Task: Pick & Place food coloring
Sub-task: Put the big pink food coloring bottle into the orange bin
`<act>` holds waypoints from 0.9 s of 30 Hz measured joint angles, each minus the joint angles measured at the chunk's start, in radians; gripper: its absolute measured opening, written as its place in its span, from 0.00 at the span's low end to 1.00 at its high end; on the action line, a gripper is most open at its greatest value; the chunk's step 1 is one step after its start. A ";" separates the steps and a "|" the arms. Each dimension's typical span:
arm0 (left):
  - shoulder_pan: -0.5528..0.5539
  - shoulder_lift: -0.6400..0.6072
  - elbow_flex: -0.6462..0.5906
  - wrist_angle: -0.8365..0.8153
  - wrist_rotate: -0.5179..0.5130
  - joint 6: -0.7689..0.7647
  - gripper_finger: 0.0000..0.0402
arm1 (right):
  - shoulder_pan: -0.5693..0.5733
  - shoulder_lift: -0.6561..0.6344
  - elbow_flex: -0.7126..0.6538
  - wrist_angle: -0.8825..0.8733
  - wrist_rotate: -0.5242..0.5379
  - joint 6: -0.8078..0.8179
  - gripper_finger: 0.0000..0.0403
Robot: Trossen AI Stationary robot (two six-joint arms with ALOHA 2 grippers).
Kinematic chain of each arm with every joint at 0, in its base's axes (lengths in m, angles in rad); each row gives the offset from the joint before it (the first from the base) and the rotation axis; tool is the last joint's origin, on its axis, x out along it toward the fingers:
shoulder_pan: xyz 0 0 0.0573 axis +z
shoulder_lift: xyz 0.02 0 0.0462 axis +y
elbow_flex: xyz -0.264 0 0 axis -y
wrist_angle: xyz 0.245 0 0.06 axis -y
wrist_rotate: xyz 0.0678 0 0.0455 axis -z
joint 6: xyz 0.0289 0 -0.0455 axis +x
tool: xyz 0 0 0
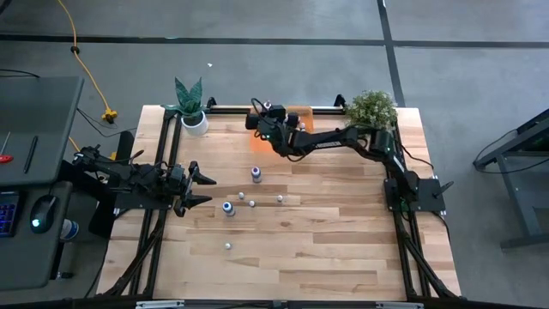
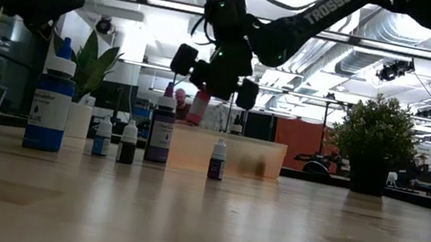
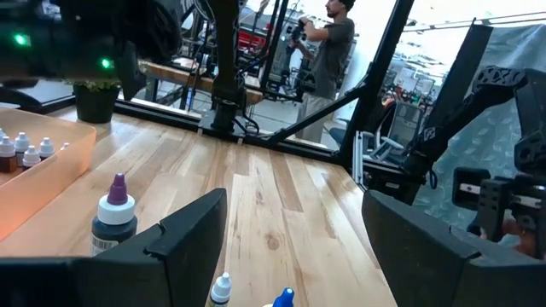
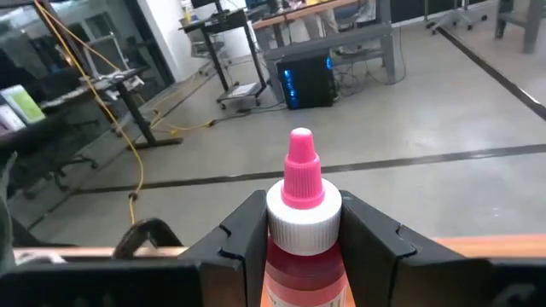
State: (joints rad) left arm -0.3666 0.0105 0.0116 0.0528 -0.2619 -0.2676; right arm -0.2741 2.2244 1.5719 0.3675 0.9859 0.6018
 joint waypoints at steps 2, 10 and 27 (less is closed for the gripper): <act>0.000 0.000 0.000 0.000 0.000 0.000 0.68 | 0.003 0.014 0.000 0.001 0.009 -0.003 0.28; 0.000 0.000 0.000 0.000 0.000 0.000 0.68 | 0.007 0.079 0.027 0.011 -0.009 -0.053 0.28; 0.000 0.000 0.000 0.000 0.000 0.000 0.68 | -0.003 0.184 0.165 -0.030 -0.057 -0.139 0.28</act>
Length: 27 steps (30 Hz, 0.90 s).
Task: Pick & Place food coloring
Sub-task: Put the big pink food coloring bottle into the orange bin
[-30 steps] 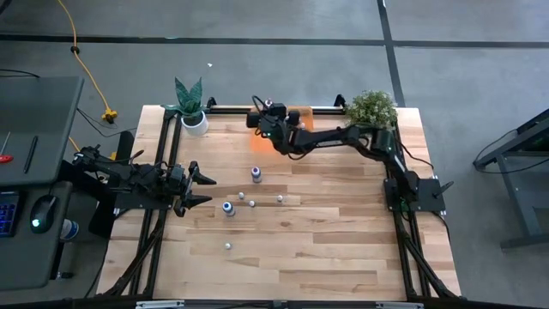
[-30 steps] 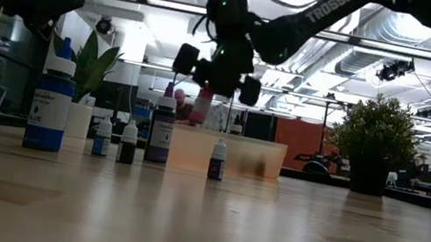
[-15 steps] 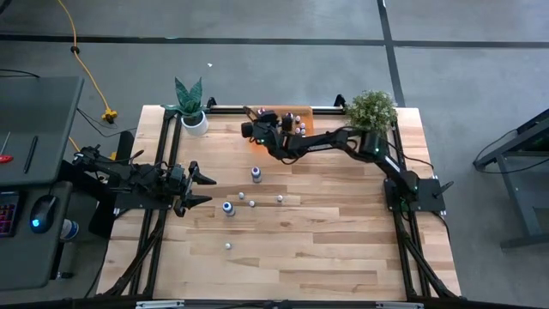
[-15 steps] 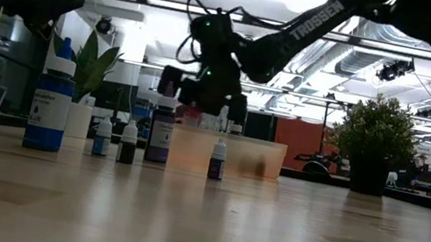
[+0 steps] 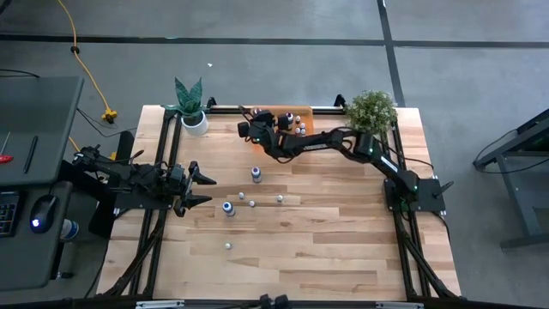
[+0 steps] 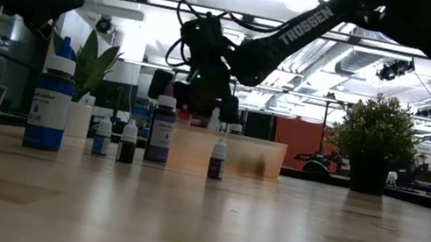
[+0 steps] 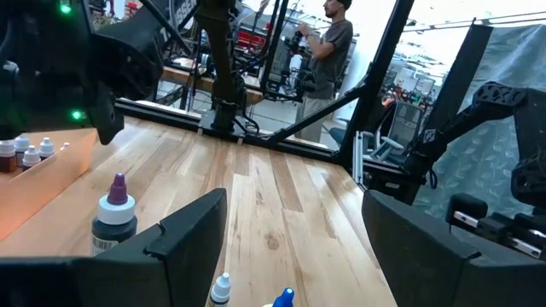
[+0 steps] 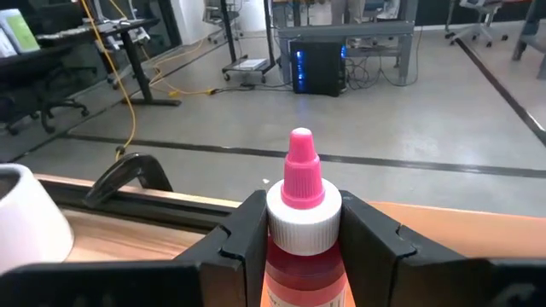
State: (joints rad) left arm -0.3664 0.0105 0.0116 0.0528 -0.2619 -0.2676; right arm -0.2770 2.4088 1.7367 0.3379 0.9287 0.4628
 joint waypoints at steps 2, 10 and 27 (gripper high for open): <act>0.000 0.000 0.000 0.000 0.000 0.000 0.68 | -0.005 0.000 0.000 0.005 -0.013 0.001 0.28; 0.000 0.000 0.000 0.000 0.000 0.000 0.68 | -0.011 0.000 0.000 -0.002 -0.041 0.005 0.28; 0.000 0.000 0.000 0.000 0.000 0.000 0.68 | -0.010 0.000 0.000 -0.004 -0.074 -0.021 0.30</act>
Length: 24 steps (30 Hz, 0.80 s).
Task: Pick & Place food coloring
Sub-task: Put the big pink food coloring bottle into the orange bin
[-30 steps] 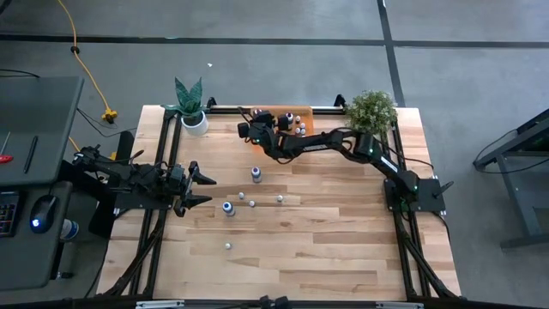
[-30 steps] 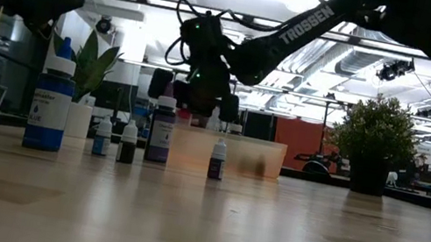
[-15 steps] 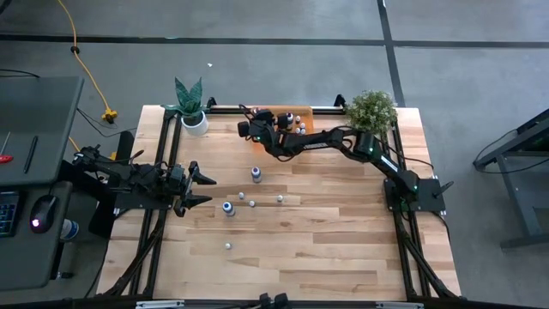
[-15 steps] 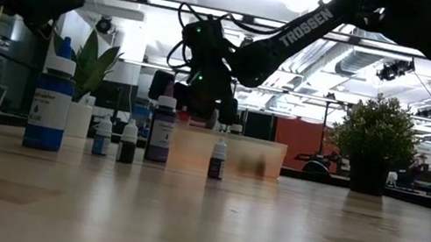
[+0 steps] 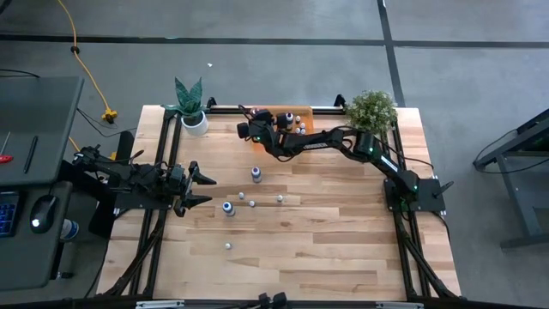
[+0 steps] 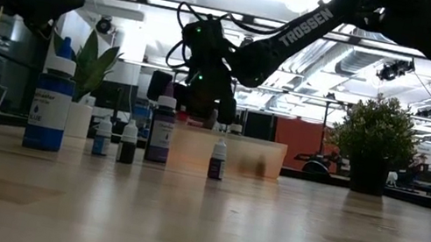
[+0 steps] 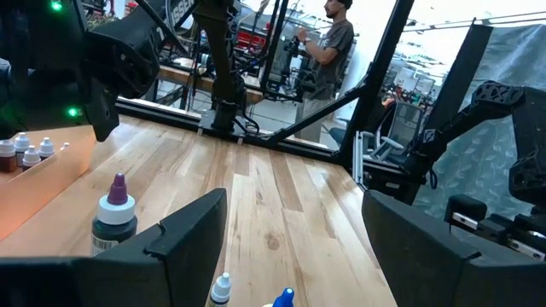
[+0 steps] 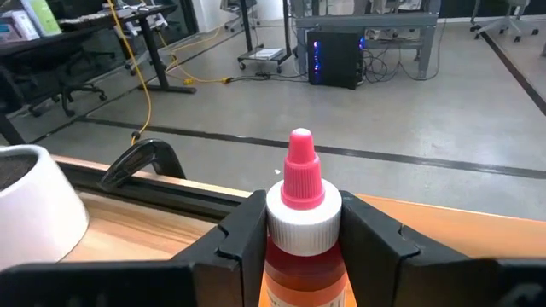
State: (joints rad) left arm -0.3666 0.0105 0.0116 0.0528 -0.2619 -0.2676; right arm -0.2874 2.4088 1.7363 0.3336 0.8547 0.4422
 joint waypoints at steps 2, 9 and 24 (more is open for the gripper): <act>0.000 0.000 0.000 0.000 0.000 0.000 0.68 | 0.000 0.000 0.000 0.000 -0.009 -0.017 0.30; 0.000 0.000 0.000 0.000 0.000 0.000 0.68 | 0.000 0.000 0.000 -0.001 -0.025 -0.034 0.30; 0.000 0.000 0.000 0.000 0.000 0.000 0.68 | 0.000 0.000 0.000 -0.001 -0.042 -0.028 0.32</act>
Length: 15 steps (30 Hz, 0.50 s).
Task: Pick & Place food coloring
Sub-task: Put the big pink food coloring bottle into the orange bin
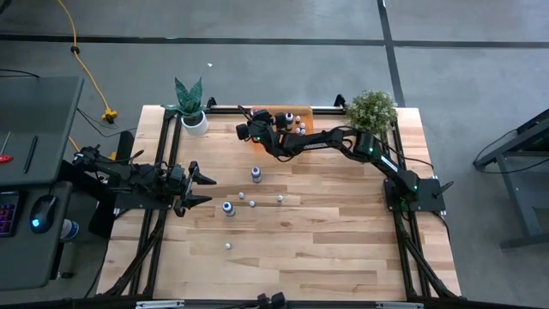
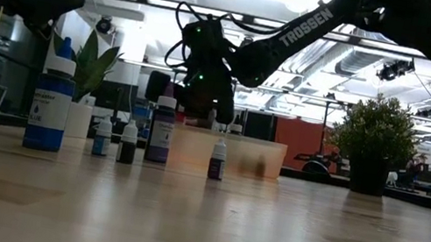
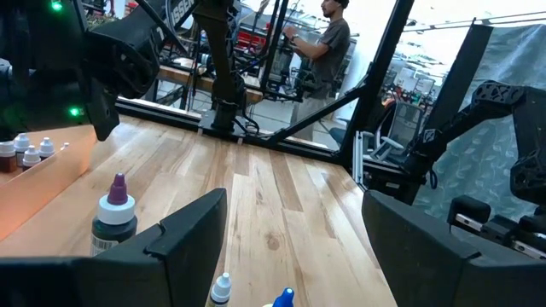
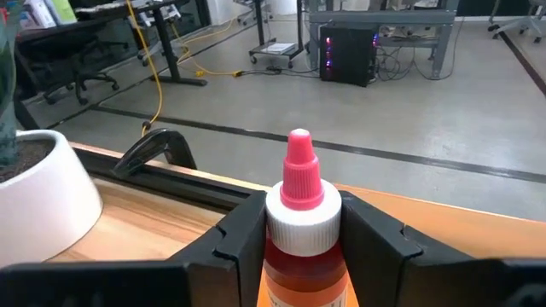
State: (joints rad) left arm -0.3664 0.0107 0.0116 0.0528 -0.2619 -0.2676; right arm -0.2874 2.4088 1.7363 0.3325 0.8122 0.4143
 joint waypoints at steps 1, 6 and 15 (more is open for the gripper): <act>0.000 0.000 0.000 0.000 0.000 0.000 0.68 | 0.000 0.000 0.000 0.000 -0.004 0.002 0.33; 0.000 0.000 0.000 0.000 0.000 0.000 0.68 | 0.000 0.000 0.000 0.009 -0.018 0.003 0.44; 0.000 0.000 0.000 0.000 0.000 0.000 0.68 | 0.006 -0.001 0.000 0.015 -0.018 -0.035 0.53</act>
State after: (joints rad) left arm -0.3666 0.0105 0.0116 0.0528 -0.2619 -0.2676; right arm -0.2815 2.4077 1.7363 0.3479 0.7942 0.3797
